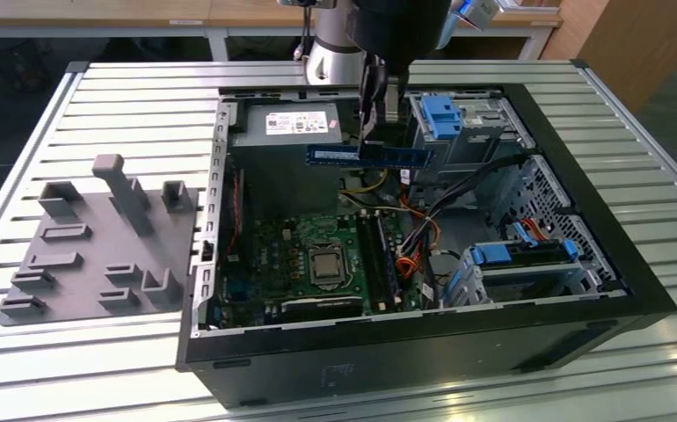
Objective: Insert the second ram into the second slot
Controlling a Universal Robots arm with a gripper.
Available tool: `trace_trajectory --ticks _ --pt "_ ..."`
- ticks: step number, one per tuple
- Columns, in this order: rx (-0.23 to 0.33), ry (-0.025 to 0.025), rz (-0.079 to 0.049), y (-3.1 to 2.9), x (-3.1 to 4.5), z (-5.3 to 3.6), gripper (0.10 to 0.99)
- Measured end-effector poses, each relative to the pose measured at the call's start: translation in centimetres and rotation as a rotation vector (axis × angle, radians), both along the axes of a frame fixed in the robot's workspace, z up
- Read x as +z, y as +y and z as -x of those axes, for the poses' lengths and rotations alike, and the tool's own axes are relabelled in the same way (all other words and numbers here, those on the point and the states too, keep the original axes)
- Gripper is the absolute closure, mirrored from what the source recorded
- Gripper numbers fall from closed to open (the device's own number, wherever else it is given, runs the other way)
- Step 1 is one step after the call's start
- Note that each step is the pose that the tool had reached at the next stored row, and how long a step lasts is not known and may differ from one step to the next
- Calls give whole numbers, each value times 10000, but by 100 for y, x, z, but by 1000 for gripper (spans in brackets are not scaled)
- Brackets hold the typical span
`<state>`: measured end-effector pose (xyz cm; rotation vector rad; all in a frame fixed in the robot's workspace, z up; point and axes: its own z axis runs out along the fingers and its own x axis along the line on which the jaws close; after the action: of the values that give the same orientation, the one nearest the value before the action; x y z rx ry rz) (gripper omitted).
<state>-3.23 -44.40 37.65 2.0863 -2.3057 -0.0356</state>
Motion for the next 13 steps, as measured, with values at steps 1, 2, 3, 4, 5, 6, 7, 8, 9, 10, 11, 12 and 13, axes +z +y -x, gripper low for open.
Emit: trace_trajectory --ticks 1,2,3,4,5,6,7,8,9,10,11,12,13 --pt "-18 0 0 0 0 0 953" --pt "-38 0 0 0 0 0 953" --pt "-56 0 0 0 0 0 953" --pt "-75 0 0 0 0 0 953" --pt "-94 0 0 0 0 0 953" --pt "-112 0 1 0 0 0 953" --pt "-129 0 0 0 0 0 953" --pt "-145 0 0 0 0 0 953" --pt "-161 -1 0 0 0 0 953" --pt "-180 0 0 0 0 0 953" --pt "-205 0 0 0 0 0 953" --pt "-240 0 0 0 0 0 953" --pt "-279 0 0 0 0 0 953"
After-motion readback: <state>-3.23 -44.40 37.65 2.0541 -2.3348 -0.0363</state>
